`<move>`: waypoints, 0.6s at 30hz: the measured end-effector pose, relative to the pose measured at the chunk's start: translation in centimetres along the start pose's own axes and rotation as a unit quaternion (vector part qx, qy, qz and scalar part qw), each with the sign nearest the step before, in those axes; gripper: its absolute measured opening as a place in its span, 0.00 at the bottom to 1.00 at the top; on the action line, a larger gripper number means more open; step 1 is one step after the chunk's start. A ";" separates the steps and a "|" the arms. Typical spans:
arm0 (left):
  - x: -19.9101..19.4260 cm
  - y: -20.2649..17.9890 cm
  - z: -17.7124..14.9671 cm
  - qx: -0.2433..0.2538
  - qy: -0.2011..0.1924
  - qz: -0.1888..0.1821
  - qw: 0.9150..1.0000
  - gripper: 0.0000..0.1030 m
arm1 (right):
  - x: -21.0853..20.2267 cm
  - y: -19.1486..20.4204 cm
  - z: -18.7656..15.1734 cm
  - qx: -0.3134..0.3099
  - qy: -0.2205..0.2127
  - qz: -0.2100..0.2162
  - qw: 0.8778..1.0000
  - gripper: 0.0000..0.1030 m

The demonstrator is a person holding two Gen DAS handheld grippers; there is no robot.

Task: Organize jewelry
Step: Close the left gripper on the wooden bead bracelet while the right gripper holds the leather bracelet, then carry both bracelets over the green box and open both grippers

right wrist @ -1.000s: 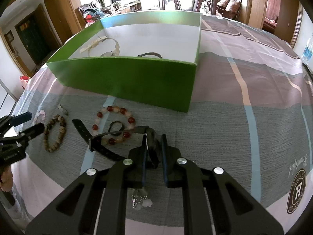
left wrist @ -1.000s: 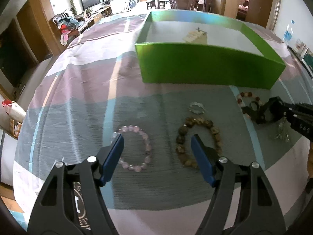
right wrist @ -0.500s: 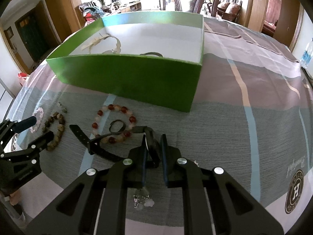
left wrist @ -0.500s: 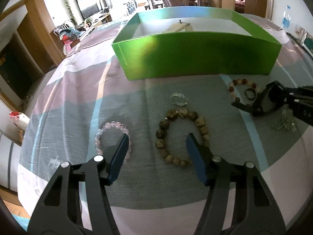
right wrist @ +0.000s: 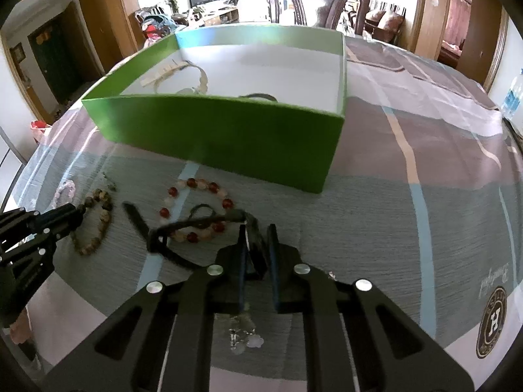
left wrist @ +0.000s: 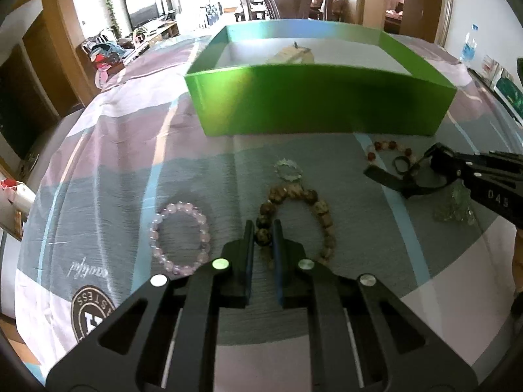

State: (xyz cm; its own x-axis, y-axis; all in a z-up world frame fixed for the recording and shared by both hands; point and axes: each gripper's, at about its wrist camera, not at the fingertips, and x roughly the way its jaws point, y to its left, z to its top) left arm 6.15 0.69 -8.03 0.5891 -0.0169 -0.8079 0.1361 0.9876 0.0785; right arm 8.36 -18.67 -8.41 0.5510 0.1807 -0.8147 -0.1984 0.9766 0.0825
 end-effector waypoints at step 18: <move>-5.8 4.0 4.3 -0.009 -0.061 -0.005 0.998 0.11 | -4.9 -0.5 2.3 0.022 -0.049 0.028 0.998 0.09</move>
State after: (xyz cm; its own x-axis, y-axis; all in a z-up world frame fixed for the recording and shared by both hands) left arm 6.72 4.03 -0.53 0.6802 -0.0448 -0.7316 0.1286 0.9899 0.0590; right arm 7.63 -19.78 -3.09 0.6173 0.2426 -0.7484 -0.1954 0.9687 0.1529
